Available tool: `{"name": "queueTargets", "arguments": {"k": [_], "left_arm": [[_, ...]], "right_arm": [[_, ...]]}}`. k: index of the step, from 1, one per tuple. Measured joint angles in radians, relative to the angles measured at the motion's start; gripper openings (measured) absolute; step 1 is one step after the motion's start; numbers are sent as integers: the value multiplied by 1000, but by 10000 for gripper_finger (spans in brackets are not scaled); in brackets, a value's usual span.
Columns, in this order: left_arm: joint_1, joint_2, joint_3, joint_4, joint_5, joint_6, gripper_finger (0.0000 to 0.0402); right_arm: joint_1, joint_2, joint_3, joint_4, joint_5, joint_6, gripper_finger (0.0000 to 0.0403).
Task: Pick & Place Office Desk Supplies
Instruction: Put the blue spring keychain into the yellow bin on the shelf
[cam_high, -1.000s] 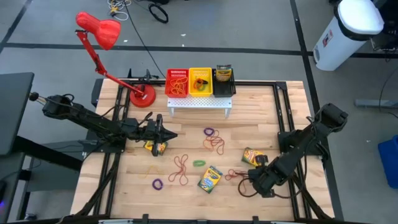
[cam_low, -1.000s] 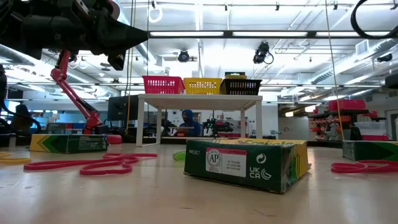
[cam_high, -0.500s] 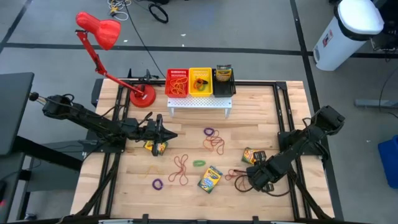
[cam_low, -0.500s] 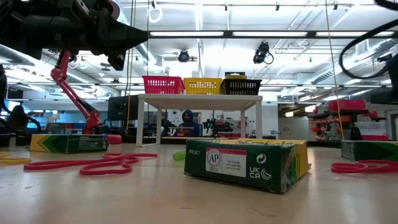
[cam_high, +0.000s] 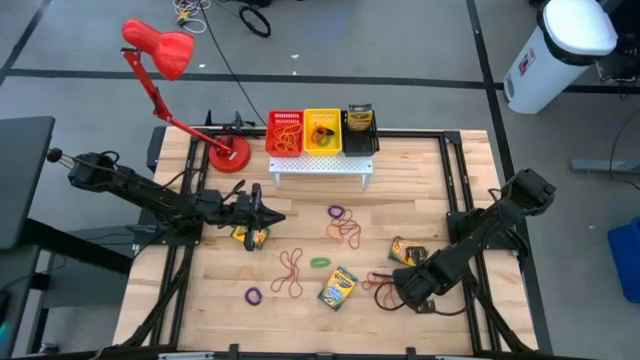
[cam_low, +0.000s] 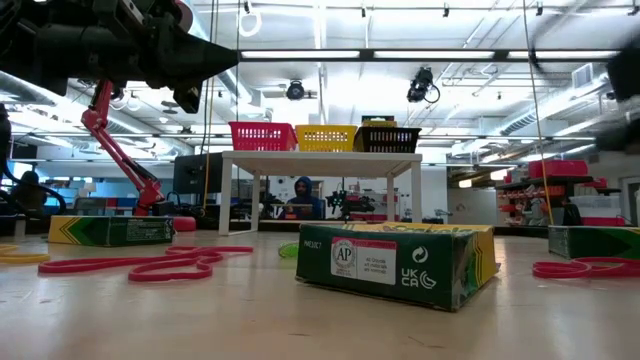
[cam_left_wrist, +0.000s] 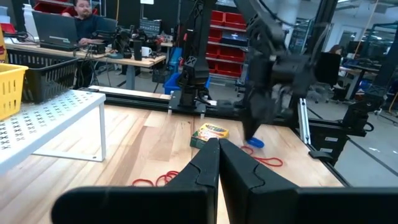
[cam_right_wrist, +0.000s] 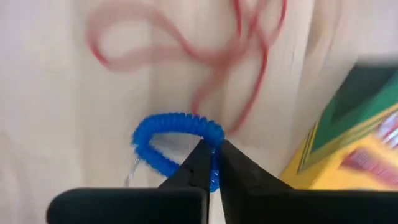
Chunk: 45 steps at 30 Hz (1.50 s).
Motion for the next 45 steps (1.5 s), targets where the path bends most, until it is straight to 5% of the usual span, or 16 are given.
{"name": "queueTargets", "arguments": {"k": [6, 13, 21, 26, 36, 40, 45], "left_arm": [[0, 0, 0, 0, 0, 0, 13], [0, 0, 0, 1, 0, 0, 13], [0, 0, 1, 1, 0, 0, 13], [1, 0, 1, 6, 0, 0, 13], [0, 0, 1, 6, 0, 0, 13], [0, 0, 1, 7, 0, 0, 13], [0, 0, 1, 7, 0, 0, 13]], "right_arm": [[-51, -65, 94, 11, 190, 42, 28], [-328, -54, 61, 104, 290, 126, 30], [-580, -28, -45, 311, 222, 74, 31], [-590, -29, -75, 334, 217, 46, 43], [-590, -6, -89, 331, 199, 12, 131], [-589, -39, -61, 280, 198, -127, 168], [-545, -35, -49, 282, 142, -490, 197]]}}
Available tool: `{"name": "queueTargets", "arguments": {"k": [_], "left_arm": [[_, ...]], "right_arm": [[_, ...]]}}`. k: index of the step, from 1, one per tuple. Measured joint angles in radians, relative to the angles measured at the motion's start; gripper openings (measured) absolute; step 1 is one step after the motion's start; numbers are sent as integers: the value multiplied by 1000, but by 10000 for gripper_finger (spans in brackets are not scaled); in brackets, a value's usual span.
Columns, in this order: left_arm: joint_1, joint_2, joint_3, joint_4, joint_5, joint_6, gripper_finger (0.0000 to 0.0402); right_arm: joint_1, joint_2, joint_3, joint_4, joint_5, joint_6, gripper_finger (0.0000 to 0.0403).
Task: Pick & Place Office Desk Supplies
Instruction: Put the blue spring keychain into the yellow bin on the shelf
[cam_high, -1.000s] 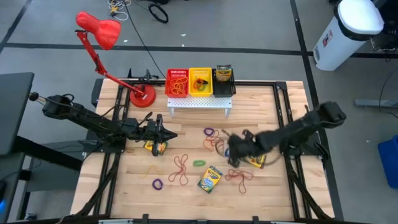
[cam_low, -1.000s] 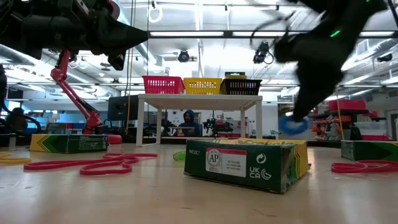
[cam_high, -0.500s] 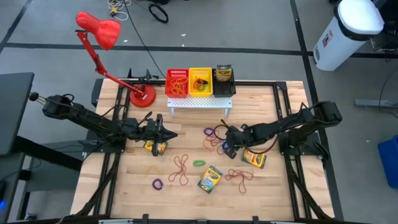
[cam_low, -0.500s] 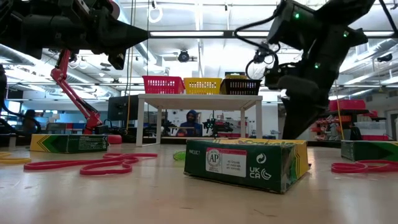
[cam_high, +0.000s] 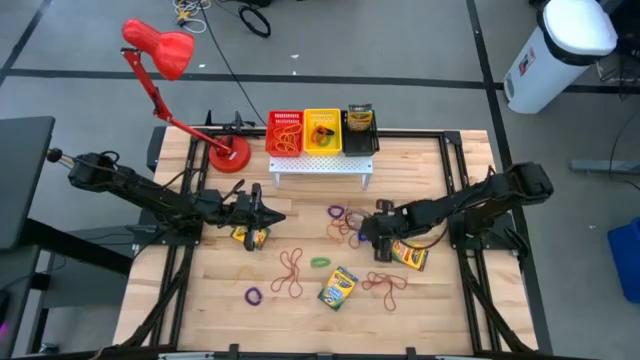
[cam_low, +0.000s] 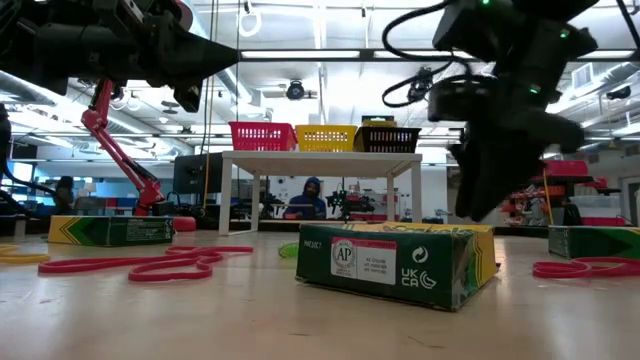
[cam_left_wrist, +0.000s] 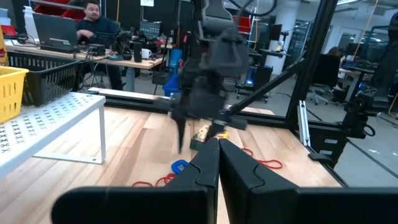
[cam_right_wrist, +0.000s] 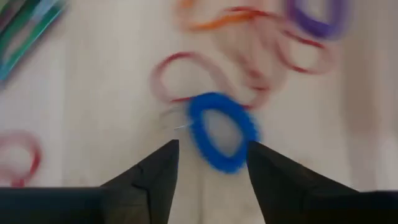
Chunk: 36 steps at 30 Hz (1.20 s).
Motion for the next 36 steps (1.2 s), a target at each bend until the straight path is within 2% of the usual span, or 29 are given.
{"name": "queueTargets", "arguments": {"k": [3, 9, 13, 16, 23, 30, 36], "left_arm": [[0, 0, 0, 0, 0, 0, 13], [0, 0, 0, -1, 0, 0, 13], [0, 0, 0, 0, 0, 0, 13], [0, 0, -1, 0, 0, 0, 13], [0, 0, -1, 0, 0, 0, 13], [0, 0, -1, 0, 0, 0, 13], [0, 0, -1, -3, 0, 0, 13]], "right_arm": [[23, 35, 0, 10, -13, -122, 194], [20, 105, 0, 68, 23, -151, 169], [14, 130, 2, 80, -4, -148, 148], [14, 138, 2, 85, -10, -131, 118], [23, 94, -1, 113, -7, -48, 15], [36, -31, 77, 169, 40, 47, 37], [-30, -59, 225, 156, 166, 34, 14]]}}
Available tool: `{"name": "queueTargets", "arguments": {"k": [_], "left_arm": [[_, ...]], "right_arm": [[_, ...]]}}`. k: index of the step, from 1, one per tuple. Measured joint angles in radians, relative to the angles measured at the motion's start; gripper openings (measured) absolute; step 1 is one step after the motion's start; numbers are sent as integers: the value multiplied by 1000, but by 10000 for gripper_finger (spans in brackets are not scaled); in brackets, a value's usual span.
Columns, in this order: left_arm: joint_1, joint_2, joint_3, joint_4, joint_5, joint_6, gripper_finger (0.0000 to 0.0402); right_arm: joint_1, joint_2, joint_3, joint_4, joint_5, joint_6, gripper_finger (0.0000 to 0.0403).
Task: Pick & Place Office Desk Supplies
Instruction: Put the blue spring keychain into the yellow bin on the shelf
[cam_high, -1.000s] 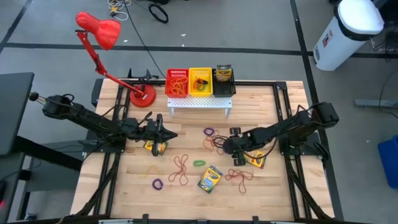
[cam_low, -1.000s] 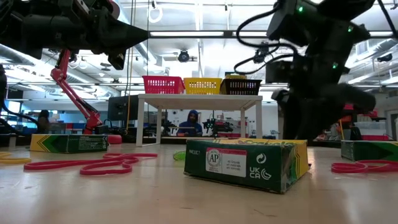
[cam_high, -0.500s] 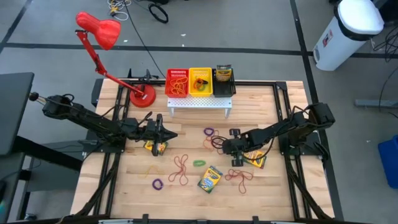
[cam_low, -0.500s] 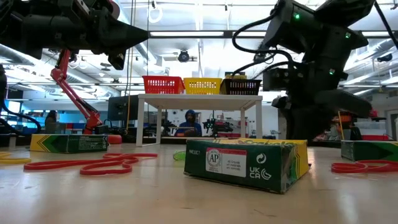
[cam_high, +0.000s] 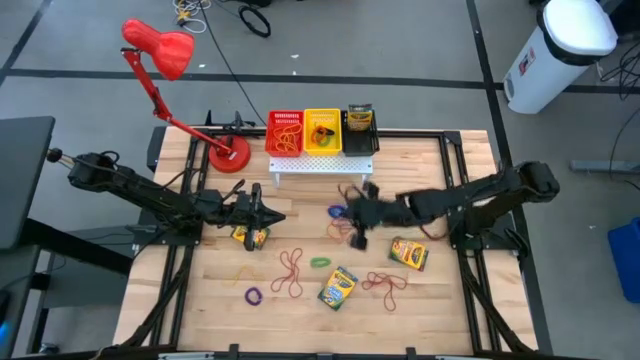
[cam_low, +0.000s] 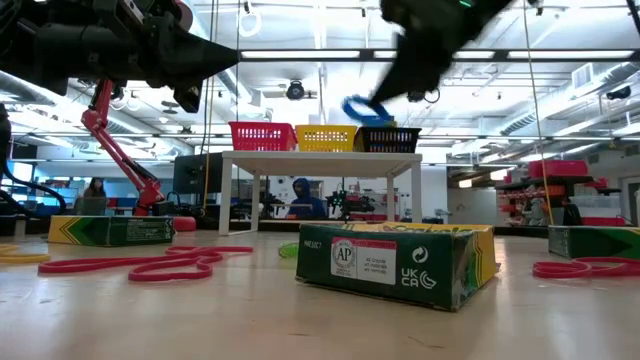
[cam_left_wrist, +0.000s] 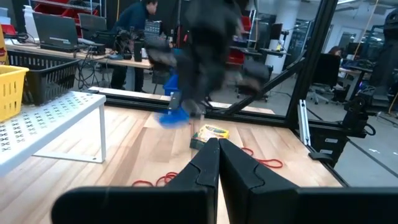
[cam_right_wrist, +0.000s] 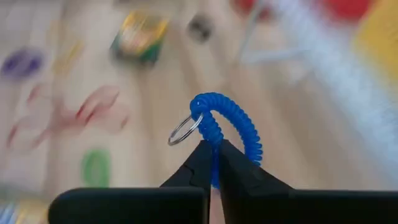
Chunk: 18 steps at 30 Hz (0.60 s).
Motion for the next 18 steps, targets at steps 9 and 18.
{"name": "queueTargets", "arguments": {"k": [9, 18], "left_arm": [[0, 0, 0, -3, 0, 0, 13], [0, 0, 0, -4, 0, 0, 13]], "right_arm": [[-244, 116, 349, -104, -1, -74, 22], [-421, 317, 634, -286, -5, -133, 19]]}}
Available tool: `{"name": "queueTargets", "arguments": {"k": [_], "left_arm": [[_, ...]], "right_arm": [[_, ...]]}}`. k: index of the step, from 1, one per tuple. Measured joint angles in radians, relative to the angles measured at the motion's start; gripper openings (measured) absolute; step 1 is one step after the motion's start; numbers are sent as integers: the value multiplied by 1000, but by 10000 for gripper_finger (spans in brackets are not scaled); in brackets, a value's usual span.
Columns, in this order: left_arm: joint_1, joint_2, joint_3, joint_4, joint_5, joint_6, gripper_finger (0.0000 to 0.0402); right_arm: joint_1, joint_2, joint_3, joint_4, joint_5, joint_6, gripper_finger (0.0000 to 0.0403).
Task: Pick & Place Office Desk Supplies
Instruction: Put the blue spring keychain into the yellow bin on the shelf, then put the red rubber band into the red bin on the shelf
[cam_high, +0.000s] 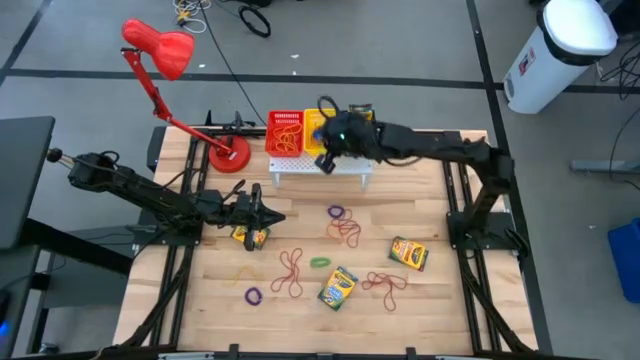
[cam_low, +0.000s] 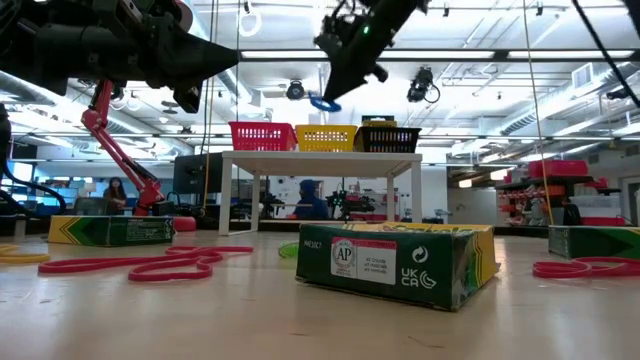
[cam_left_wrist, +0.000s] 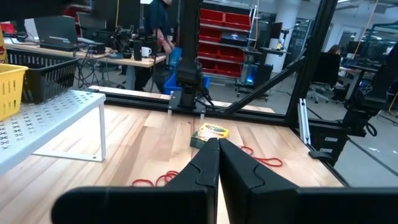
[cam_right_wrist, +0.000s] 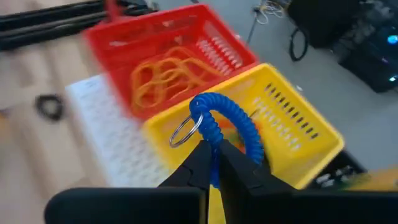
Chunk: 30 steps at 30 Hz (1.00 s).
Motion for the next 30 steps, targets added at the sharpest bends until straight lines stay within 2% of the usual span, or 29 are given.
{"name": "queueTargets", "arguments": {"k": [7, 15, 19, 26, 30], "left_arm": [[0, 0, 0, 0, 0, 0, 13], [0, 0, 0, 0, 0, 0, 13], [0, 0, 0, 0, 0, 0, 13], [0, 0, 0, 0, 0, 0, 13], [0, 0, 0, 0, 0, 0, 13]], "right_arm": [[-87, 62, 22, 5, -56, -23, 20], [-104, 105, 22, 55, -62, -24, 41], [-103, 105, 22, 57, -40, -23, 65], [-96, 87, 22, 52, -35, -19, 134], [-43, 32, 4, 57, 8, -35, 138]]}}
